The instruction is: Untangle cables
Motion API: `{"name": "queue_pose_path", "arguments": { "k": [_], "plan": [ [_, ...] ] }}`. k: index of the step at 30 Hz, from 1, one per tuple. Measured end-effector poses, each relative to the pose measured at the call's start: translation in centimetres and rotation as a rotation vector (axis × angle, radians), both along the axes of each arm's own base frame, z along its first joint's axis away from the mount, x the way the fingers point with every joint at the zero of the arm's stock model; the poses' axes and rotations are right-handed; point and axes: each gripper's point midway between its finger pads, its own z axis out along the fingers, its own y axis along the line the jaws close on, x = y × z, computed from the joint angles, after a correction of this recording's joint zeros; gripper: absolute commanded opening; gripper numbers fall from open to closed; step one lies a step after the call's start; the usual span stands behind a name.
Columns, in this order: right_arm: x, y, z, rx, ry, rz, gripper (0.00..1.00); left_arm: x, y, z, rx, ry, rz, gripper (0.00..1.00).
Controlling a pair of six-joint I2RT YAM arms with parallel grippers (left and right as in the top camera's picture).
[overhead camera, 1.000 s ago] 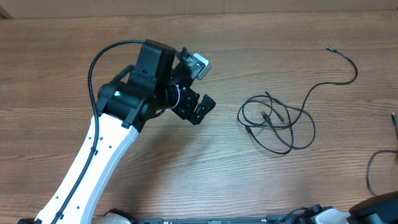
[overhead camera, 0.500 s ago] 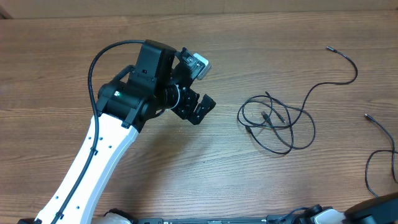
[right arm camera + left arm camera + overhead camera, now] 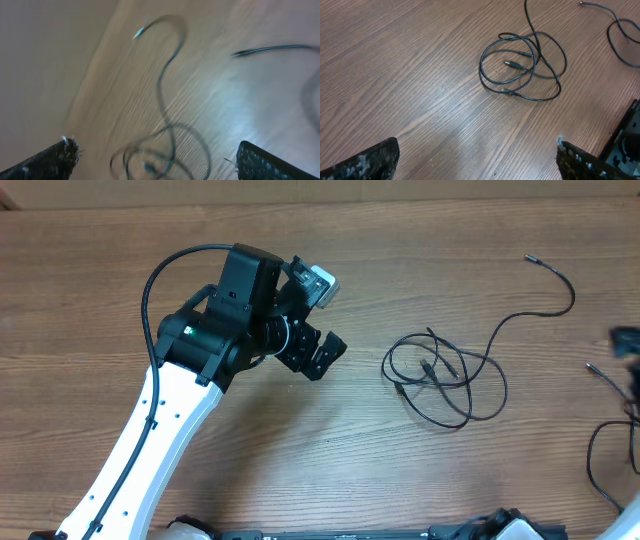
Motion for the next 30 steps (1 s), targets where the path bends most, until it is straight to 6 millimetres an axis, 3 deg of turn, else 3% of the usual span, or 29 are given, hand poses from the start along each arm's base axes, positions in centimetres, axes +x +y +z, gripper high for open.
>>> {"name": "queue_pose_path", "arguments": {
  "k": [3, 5, 9, 14, 15, 16, 17, 19, 21, 25, 27, 30],
  "plan": [
    [3.3, 5.0, -1.3, 0.013, 0.016, 0.235, 1.00, 0.0, 0.0, 0.0, 0.000, -0.002, 0.000, 1.00],
    [4.6, 7.0, -2.4, 0.031, 0.038, 0.321, 1.00, 0.0, 0.0, 0.0, -0.001, -0.002, 0.000, 1.00],
    [7.4, 12.5, -7.7, 0.124, 0.169, 0.517, 1.00, 0.0, 0.0, 0.0, -0.001, -0.002, 0.000, 1.00],
    [8.8, 20.8, -15.0, 0.193, 0.344, 0.758, 1.00, 0.0, 0.0, 0.0, 0.000, -0.001, 0.000, 1.00],
    [8.8, 22.6, -16.5, 0.198, 0.376, 0.808, 0.90, 0.0, 0.0, 0.0, 0.000, -0.001, 0.000, 1.00],
    [8.5, 24.5, -17.9, 0.200, 0.409, 0.858, 0.55, 0.0, 0.0, 0.0, 0.000, -0.002, 0.000, 1.00],
    [8.1, 26.0, -18.8, 0.205, 0.438, 0.894, 0.04, 0.0, 0.0, 0.0, 0.000, -0.001, 0.000, 1.00],
    [7.7, 28.4, -19.8, 0.181, 0.449, 0.968, 0.04, 0.0, 0.0, 0.0, 0.000, -0.001, 0.000, 1.00],
    [7.1, 29.8, -20.1, 0.157, 0.479, 0.983, 0.04, 0.0, 0.0, 0.0, 0.000, -0.002, 0.000, 1.00],
    [6.6, 27.7, -20.1, 0.079, 0.597, 0.861, 0.04, 0.0, 0.0, 0.0, 0.000, -0.002, 0.000, 1.00],
    [6.8, 26.5, -18.6, 0.016, 0.609, 0.815, 0.04, 0.0, 0.0, 0.0, 0.000, -0.001, 0.000, 1.00],
    [8.8, 25.2, -12.2, -0.107, 0.466, 0.758, 0.04, 0.0, 0.0, 0.0, 0.000, -0.001, 0.000, 1.00]
  ]
}}
